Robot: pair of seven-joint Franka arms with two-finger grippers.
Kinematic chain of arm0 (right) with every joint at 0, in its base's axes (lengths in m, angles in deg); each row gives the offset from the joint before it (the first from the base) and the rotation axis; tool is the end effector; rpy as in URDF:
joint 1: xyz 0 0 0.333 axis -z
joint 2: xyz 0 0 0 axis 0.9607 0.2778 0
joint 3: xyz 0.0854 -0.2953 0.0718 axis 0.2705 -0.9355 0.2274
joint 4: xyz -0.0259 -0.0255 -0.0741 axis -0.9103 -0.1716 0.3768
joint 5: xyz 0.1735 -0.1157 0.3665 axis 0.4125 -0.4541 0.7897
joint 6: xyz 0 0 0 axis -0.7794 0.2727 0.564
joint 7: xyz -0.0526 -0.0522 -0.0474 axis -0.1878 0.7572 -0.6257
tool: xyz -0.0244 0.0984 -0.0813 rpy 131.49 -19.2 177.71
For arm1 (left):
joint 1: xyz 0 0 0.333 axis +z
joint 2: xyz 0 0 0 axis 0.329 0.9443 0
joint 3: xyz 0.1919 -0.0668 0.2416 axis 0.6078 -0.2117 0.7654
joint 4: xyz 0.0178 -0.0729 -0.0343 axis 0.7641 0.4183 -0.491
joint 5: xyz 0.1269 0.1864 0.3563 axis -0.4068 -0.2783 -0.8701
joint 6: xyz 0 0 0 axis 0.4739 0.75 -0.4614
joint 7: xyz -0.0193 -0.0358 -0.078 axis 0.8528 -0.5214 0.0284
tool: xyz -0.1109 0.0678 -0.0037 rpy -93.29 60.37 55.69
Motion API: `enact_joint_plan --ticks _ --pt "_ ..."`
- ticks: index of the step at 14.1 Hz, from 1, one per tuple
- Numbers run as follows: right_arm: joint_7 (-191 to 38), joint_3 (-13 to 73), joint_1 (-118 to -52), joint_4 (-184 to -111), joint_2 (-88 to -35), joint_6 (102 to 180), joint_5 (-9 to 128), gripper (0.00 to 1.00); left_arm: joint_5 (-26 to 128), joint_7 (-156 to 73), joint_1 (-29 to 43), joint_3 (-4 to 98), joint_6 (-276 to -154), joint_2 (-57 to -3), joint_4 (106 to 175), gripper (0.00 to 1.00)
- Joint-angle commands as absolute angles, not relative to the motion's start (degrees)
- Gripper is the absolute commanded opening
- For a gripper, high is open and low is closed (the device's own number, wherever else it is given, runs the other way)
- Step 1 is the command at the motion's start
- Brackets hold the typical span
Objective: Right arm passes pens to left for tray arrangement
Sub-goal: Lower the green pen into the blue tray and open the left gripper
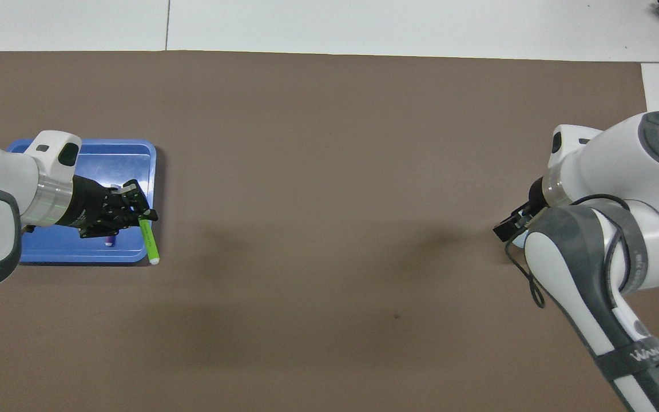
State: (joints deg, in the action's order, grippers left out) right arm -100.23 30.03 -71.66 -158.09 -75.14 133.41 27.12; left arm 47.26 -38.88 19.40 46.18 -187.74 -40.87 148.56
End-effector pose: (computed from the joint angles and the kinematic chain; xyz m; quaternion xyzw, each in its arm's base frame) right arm 0.5729 0.0474 0.4042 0.9460 0.3198 -0.0525 0.0006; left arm 0.5599 -0.0664 0.4073 0.9630 0.2017 -0.0793 0.1603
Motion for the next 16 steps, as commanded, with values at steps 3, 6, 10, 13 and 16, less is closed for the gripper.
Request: enact_joint_plan --ticks 3,6,10,13,16 --pt "-113.71 30.76 -66.41 -170.47 -80.89 144.03 24.01 1.00 39.51 -51.34 23.51 45.77 -186.41 -40.33 148.57 0.00" --pt "-118.28 30.76 -64.21 -173.56 -81.34 149.33 23.49 1.00 36.60 -59.86 27.02 45.77 -187.38 -37.70 148.04 0.00" --pt "-122.78 30.76 -61.14 -174.61 -81.51 149.51 22.25 1.00 32.82 -66.55 29.40 45.77 -190.19 -33.56 146.72 0.00" --pt "-122.08 30.85 -58.50 -176.72 -81.69 149.69 22.25 0.95 30.10 -69.29 31.15 45.77 -194.05 -30.40 146.54 0.00" --pt "-118.85 30.85 -58.49 -176.82 -81.78 149.25 22.25 0.83 28.77 -71.57 32.30 45.77 -195.64 -27.59 145.23 0.00"
